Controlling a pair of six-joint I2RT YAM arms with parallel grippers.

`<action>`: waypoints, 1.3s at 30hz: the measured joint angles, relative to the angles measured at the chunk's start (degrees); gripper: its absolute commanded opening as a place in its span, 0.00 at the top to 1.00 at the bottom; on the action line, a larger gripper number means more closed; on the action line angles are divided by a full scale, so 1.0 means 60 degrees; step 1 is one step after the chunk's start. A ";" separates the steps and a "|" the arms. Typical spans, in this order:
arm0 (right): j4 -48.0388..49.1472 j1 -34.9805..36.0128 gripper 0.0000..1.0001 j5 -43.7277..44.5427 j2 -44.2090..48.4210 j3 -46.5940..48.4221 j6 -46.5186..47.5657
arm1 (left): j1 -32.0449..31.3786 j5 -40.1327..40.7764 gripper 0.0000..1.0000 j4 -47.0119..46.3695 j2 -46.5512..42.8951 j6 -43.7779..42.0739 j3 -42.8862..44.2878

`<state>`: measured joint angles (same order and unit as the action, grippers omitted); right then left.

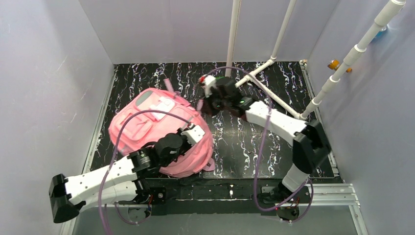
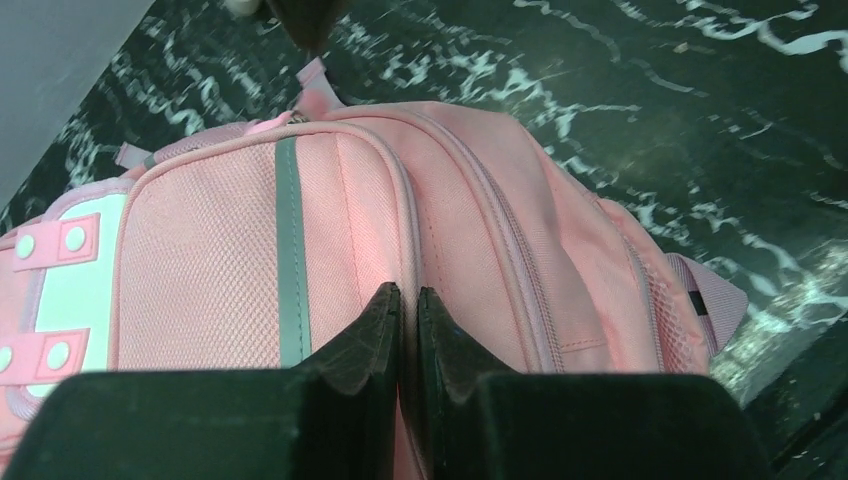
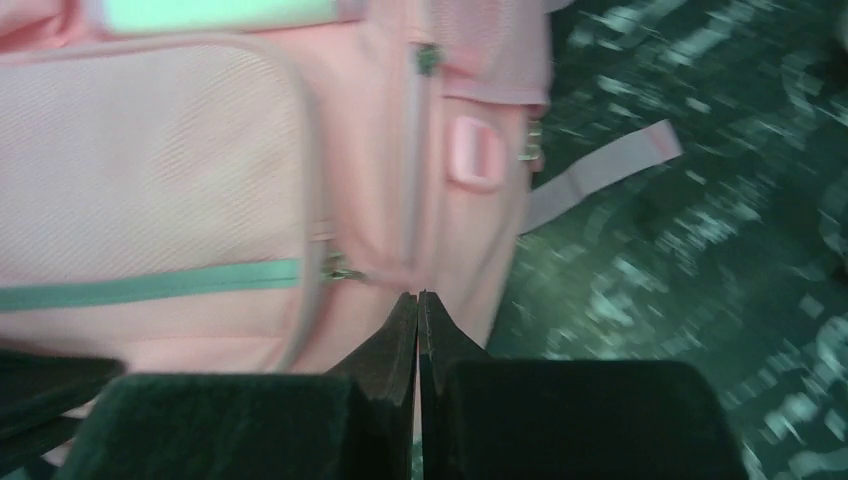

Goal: Pack the student bag
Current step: Unzip the student bag at the center of the board.

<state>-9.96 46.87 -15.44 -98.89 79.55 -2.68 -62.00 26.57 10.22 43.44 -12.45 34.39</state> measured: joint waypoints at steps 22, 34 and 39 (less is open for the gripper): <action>0.0907 -0.1253 0.51 0.0597 0.3832 -0.4320 -0.2371 | 0.1315 -0.3785 1.00 0.1883 -0.2721 0.1810 -0.0138; -0.0280 -0.0998 0.34 0.1421 0.5242 -0.4371 -0.2841 | 0.2346 -0.2936 1.00 0.0907 0.1606 0.2794 0.1727; -0.1734 -0.1002 0.18 0.2441 0.6094 -0.3829 -0.2809 | 0.4109 -0.2805 0.68 0.0594 0.4473 0.3286 0.3778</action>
<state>-20.36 40.86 -0.80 -62.33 56.58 -19.53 -37.34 9.74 13.78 70.28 7.27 57.06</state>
